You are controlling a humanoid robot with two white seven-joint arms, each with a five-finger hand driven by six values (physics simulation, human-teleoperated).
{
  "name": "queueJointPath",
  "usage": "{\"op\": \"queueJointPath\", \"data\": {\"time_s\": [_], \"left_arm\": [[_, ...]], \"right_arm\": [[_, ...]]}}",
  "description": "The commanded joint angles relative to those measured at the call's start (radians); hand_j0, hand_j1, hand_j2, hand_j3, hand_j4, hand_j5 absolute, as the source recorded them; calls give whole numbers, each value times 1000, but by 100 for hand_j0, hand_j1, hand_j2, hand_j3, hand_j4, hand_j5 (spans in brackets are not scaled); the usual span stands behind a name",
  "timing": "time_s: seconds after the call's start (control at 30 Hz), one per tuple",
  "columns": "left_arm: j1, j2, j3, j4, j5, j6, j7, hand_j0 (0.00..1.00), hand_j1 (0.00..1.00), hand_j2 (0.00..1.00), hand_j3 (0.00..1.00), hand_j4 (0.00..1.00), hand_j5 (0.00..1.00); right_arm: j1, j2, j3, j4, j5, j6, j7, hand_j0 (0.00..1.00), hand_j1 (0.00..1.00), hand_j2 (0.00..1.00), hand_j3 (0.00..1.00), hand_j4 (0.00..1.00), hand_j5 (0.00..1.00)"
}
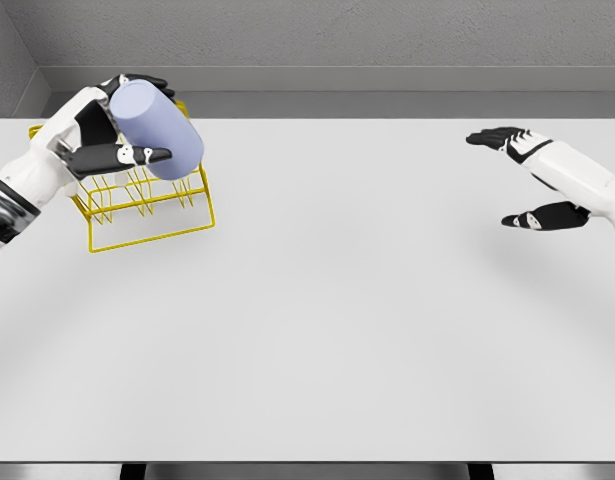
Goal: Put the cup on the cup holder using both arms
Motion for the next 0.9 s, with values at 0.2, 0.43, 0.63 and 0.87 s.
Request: {"op": "queueJointPath", "data": {"time_s": [0.2,0.43,0.63,0.87], "left_arm": [[2,-7,-2,6,2,0,0,66,66,66,66,66,66],[3,-7,-3,14,2,0,0,67,67,67,67,67,67],[3,-8,-16,18,1,0,0,68,68,68,68,68,68],[3,-8,-17,20,-2,3,0,81,81,81,81,81,81]], "right_arm": [[0,-1,0,0,-8,3,-1,100,100,100,100,100,100],[0,-1,0,0,-8,3,-1,100,100,100,100,100,100],[0,-1,0,0,-8,3,-1,100,100,100,100,100,100],[0,-1,0,0,-8,3,-1,100,100,100,100,100,100]]}}
